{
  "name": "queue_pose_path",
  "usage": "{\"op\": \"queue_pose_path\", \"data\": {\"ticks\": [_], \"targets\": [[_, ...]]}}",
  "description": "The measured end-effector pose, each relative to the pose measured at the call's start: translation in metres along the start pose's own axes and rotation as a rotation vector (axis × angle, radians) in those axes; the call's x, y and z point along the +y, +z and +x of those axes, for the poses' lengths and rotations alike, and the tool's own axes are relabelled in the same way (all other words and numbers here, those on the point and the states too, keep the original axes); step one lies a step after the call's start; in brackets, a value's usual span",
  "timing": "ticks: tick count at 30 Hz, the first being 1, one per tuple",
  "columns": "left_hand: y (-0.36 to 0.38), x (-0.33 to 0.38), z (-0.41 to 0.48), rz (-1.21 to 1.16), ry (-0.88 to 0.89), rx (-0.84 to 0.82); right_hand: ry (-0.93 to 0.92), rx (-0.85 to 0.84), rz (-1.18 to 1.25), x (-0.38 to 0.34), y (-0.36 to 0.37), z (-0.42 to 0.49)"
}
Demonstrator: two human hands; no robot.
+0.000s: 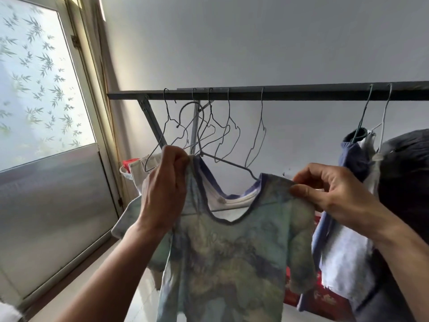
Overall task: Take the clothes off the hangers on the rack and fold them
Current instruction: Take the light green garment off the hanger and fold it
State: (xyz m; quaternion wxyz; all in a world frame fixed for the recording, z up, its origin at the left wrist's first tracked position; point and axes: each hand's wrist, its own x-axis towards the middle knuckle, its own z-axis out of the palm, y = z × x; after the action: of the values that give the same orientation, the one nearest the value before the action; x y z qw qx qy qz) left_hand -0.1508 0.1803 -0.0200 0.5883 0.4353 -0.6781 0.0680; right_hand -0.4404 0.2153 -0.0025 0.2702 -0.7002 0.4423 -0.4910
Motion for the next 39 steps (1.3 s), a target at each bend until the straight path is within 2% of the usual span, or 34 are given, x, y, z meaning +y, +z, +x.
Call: {"op": "queue_pose_path", "data": {"ticks": [6, 10, 14, 17, 19, 21, 25, 31, 37, 39], "targets": [[-0.008, -0.004, 0.003, 0.010, -0.036, 0.035, 0.017, 0.030, 0.063, 0.003, 0.000, 0.003], [-0.016, -0.019, 0.008, 0.036, -0.126, 0.137, -0.008, 0.174, -0.262, 0.015, -0.016, 0.007], [-0.010, -0.011, 0.006, 0.017, -0.107, 0.108, 0.113, 0.014, -0.412, 0.015, -0.009, 0.008], [-0.002, -0.005, 0.004, -0.017, -0.107, 0.096, 0.063, 0.040, -0.272, 0.006, 0.005, 0.008], [0.002, -0.002, 0.003, -0.023, -0.094, 0.065, 0.053, -0.054, -0.049, -0.001, 0.010, 0.010], [0.005, 0.003, 0.001, -0.034, -0.089, 0.031, 0.045, -0.126, -0.004, -0.005, 0.016, 0.011], [0.007, 0.009, -0.002, -0.107, -0.136, -0.028, -0.010, 0.045, 0.100, -0.004, 0.026, 0.015], [0.007, -0.015, -0.004, -0.092, -0.290, -0.128, -0.020, 0.230, 0.090, -0.010, 0.002, 0.013], [0.009, -0.024, -0.005, -0.029, -0.327, -0.280, 0.038, 0.337, -0.026, -0.019, -0.062, 0.009], [0.011, -0.023, -0.004, -0.051, -0.330, -0.307, 0.072, 0.401, -0.131, -0.024, -0.080, 0.010]]}}
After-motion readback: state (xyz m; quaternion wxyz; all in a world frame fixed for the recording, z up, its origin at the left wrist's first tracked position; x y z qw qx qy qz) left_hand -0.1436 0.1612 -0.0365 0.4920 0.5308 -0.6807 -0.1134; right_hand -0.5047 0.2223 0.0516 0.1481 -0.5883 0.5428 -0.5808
